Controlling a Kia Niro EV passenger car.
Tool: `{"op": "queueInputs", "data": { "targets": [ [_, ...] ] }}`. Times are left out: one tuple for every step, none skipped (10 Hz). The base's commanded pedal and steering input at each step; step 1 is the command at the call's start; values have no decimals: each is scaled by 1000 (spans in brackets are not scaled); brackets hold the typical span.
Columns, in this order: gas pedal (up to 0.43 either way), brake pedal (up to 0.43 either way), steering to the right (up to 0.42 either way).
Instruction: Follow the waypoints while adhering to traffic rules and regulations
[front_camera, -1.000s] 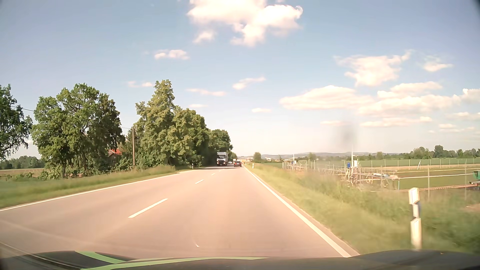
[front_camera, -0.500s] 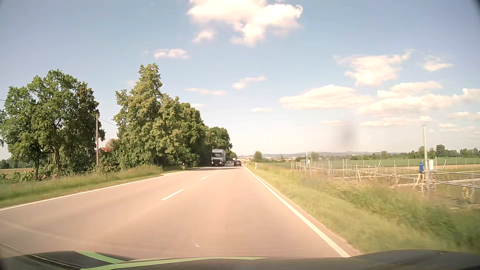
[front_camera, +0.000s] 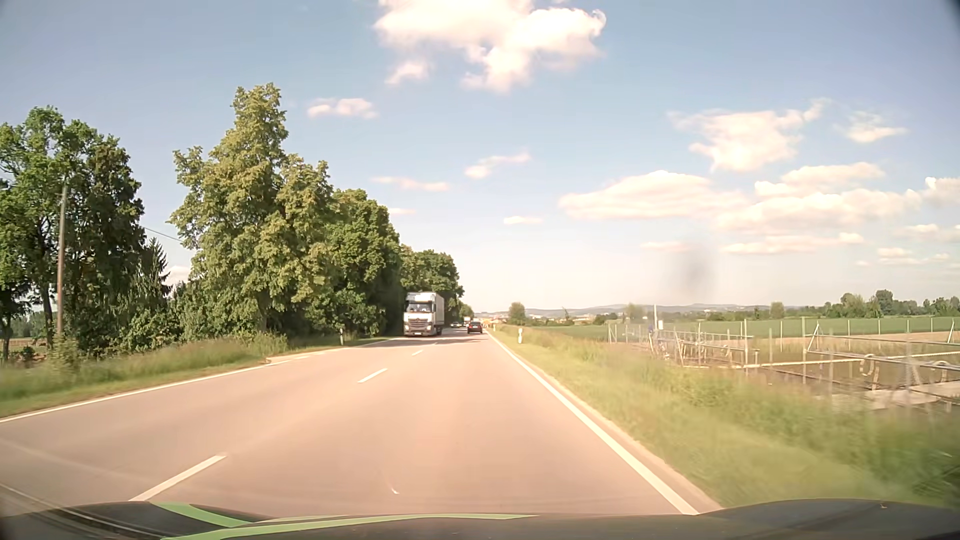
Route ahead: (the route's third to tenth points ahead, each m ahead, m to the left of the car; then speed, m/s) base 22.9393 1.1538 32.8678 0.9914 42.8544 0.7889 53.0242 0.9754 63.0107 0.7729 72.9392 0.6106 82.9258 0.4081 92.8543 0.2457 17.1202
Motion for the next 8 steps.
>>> {"op": "queueInputs", "data": {
  "targets": [
    [59, 0, -1],
    [59, 0, -1],
    [59, 0, -1],
    [47, 0, -1],
    [47, 0, -1],
    [47, 0, -1],
    [47, 0, -1],
    [47, 0, -1]
  ]
}}
